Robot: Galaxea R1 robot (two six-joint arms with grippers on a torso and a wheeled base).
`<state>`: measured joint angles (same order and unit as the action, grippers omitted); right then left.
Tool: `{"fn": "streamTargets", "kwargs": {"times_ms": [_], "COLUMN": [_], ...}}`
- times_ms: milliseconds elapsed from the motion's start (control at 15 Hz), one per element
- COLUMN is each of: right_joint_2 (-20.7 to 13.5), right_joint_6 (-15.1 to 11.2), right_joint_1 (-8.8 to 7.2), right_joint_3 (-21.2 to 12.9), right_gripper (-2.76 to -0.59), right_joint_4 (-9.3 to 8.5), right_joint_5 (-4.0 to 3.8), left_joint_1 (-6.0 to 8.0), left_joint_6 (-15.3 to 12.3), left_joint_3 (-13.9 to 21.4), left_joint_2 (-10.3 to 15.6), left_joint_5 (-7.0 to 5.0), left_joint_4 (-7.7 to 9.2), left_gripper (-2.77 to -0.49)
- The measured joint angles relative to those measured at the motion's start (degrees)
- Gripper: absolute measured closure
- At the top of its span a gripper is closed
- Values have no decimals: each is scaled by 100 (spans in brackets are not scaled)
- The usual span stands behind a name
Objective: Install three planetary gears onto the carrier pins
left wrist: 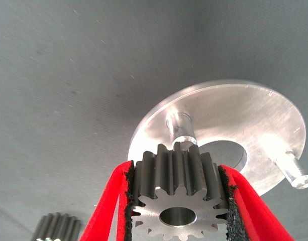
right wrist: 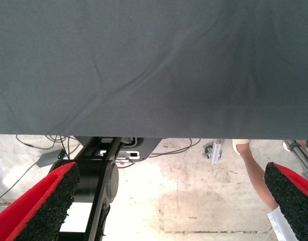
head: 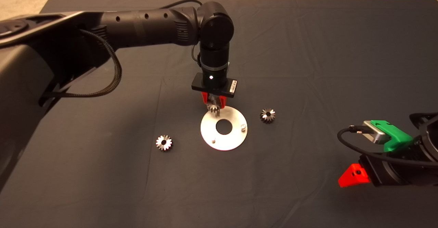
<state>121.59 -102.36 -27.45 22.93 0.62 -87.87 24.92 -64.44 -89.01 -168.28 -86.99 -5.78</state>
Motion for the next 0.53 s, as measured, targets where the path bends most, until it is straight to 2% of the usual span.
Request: {"fn": "streamTargets", "kwargs": {"times_ms": [267,533], "right_joint_2": [0,0], "right_joint_6": [0,0], "right_joint_1": [0,1], "right_joint_3": [0,0], "right_gripper": [-275,-275], "right_joint_4": [0,0], "right_joint_5": [2,2], "left_joint_1": [-124,-124], "left_joint_6": [0,46], "left_joint_3": [-2,-30], "left_joint_2": [0,-2], "left_joint_5": [-7,-7], "left_joint_4": [0,0], "left_gripper": [-90,-90]}}
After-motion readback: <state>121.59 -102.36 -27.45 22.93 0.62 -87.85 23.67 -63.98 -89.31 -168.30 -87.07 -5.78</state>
